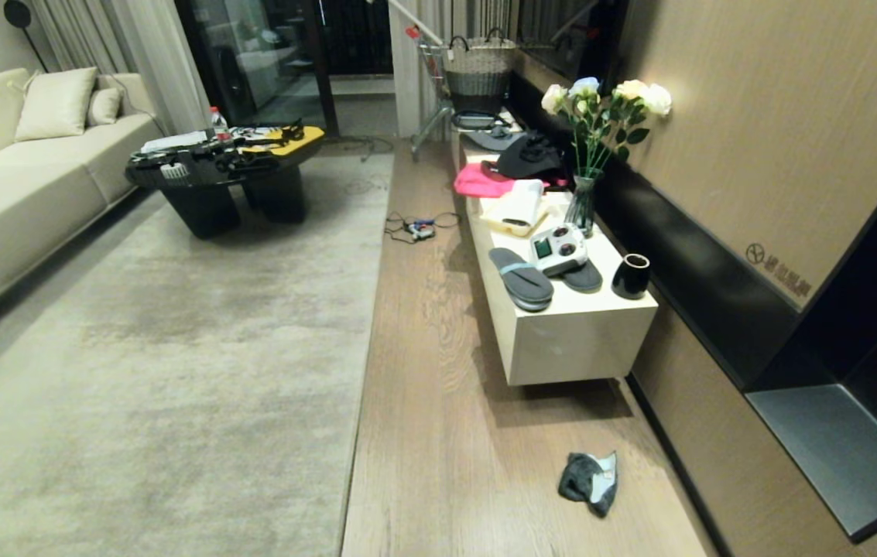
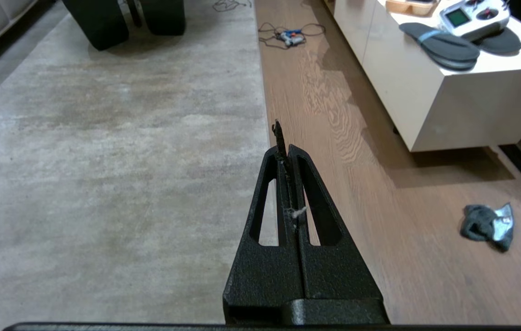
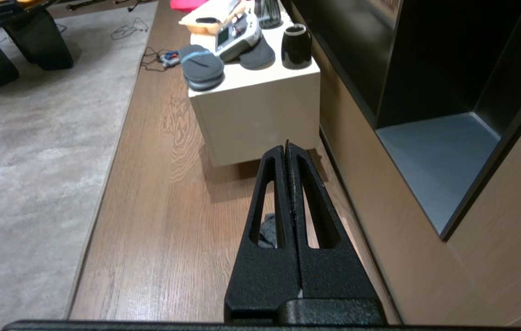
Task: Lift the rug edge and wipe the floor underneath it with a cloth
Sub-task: Pick up the rag
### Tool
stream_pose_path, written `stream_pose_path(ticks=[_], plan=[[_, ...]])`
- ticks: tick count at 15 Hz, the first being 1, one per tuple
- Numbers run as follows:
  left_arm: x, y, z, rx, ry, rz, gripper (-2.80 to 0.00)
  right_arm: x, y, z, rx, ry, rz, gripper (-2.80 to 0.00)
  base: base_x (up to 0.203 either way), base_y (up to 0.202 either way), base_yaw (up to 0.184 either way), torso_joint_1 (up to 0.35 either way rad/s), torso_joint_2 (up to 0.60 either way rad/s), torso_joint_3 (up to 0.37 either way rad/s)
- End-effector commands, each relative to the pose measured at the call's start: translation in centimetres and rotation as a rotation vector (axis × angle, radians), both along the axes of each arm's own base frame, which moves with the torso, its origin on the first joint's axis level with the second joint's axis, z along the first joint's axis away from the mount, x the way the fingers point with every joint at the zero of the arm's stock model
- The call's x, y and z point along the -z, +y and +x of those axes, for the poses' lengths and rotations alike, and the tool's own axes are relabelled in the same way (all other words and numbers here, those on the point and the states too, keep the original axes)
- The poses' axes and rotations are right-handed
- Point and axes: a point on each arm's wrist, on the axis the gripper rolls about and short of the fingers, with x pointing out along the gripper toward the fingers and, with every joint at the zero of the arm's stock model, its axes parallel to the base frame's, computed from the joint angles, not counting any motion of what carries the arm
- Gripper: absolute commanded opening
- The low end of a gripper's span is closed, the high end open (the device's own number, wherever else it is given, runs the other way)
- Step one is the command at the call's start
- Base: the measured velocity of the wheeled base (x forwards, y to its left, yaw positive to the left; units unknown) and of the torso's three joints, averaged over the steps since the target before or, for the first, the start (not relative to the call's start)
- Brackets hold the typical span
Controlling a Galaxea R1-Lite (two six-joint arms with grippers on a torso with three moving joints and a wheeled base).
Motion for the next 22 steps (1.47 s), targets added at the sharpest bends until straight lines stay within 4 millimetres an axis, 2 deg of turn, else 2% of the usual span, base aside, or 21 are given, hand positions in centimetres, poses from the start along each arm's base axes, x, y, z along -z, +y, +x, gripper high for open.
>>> stream_pose_path(ticks=[1,7,18,22], plan=[[0.0,0.0,0.01,0.0,0.002,0.0,-2.8,-0.01,0.0,0.01,0.0,0.001,0.001,-2.8,0.0,0.0,0.0,-0.041,0.45,0.395],[0.0,0.0,0.01,0.0,0.002,0.0,-2.8,-0.01,0.0,0.01,0.0,0.001,0.001,-2.8,0.0,0.0,0.0,-0.016,0.42,0.413],[0.0,0.0,0.01,0.0,0.002,0.0,-2.8,0.0,0.0,0.0,0.0,-0.001,0.0,-2.8,0.0,0.0,0.0,0.003,0.04,0.045],[0.0,0.0,0.01,0.0,0.002,0.0,-2.8,0.06,0.02,0.0,-0.006,0.01,-0.091,-2.8,0.0,0.0,0.0,0.001,0.01,0.01]])
